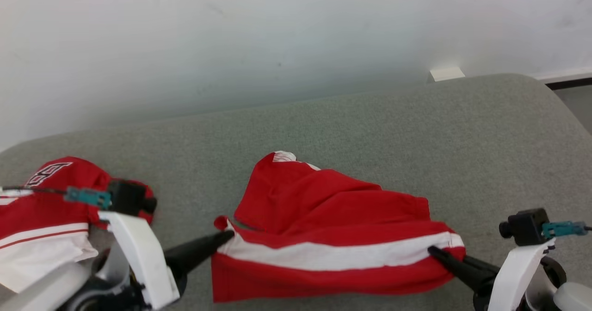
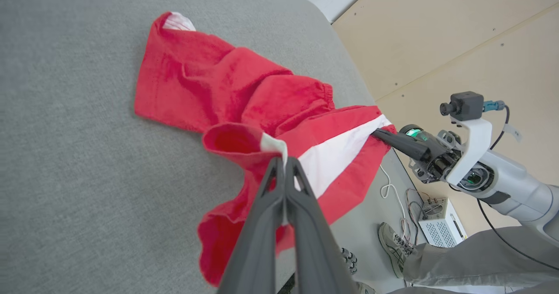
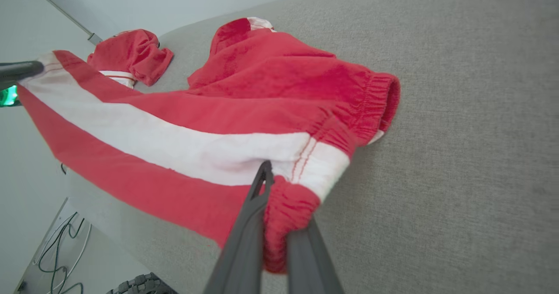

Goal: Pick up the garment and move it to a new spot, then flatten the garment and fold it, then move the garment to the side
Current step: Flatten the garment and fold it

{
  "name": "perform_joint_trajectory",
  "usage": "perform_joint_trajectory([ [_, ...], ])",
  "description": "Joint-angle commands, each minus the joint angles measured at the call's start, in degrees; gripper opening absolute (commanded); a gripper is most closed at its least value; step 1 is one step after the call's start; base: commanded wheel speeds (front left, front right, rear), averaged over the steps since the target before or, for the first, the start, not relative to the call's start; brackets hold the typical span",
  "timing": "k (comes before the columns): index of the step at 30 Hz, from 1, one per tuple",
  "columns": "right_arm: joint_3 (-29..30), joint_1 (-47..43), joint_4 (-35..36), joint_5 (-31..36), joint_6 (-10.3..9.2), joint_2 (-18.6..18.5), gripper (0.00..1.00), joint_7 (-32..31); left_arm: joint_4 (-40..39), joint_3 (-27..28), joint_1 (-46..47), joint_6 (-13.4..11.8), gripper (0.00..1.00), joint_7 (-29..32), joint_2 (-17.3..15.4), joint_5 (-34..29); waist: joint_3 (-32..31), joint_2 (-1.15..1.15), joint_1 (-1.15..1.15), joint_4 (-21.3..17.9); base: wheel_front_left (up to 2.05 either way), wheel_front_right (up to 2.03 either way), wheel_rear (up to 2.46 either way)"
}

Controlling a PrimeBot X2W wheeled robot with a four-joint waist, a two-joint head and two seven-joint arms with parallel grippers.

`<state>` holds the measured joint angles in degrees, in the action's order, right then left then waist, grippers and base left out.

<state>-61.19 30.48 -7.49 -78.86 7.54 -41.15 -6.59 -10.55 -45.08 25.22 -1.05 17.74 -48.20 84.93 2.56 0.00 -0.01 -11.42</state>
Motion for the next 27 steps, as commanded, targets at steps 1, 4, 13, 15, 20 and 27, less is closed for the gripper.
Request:
perform_joint_trajectory([
  [1, 0.69, 0.7, -0.24, 0.23, -0.1, 0.52, 0.0, 0.5, 0.59, 0.29, 1.27, 0.2, 0.0, 0.58, 0.11, 0.3, 0.99, 0.0, 0.01, -0.51, 0.0, 0.0, 0.0],
  [4, 2.93, 1.15, -0.73, -0.19, -0.1, 1.8, 0.0, 1.56, 3.33, 1.09, 5.5, 0.73, 0.0, 1.54, 1.43, -0.85, 2.81, 0.0, 0.01, -0.87, 0.0, 0.0, 0.0],
  [13, 8.14, 3.58, -2.73, 2.12, -0.1, 6.65, 0.0, 6.81, 16.66, 1.71, 17.4, 3.67, 0.0, 1.91, 6.87, -5.65, 9.27, 0.0, 0.01, -3.53, 0.0, 0.0, 0.0],
  [15, 8.93, 4.26, -3.46, 2.57, -0.1, 8.02, 0.0, 7.83, 19.92, 1.7, 19.39, 4.36, 0.0, 1.7, 7.4, -6.97, 10.73, 0.0, 0.01, -4.35, 0.0, 0.0, 0.0],
  [20, 10.46, 4.8, -5.96, 3.12, -0.11, 10.8, 0.0, 10.23, 27.7, 2.15, 23.4, 5.7, 0.0, 0.15, 9.12, -8.74, 13.88, 0.0, 0.01, -6.08, 0.0, 0.0, 0.0],
  [27, 10.24, 5.42, -8.53, 3.8, -0.11, 13.72, 0.0, 10.02, 35.12, 0.61, 25.4, 7.46, 0.0, 0.79, 10.4, -10.16, 16.47, 0.0, 0.01, -8.26, 0.0, 0.0, 0.0],
])
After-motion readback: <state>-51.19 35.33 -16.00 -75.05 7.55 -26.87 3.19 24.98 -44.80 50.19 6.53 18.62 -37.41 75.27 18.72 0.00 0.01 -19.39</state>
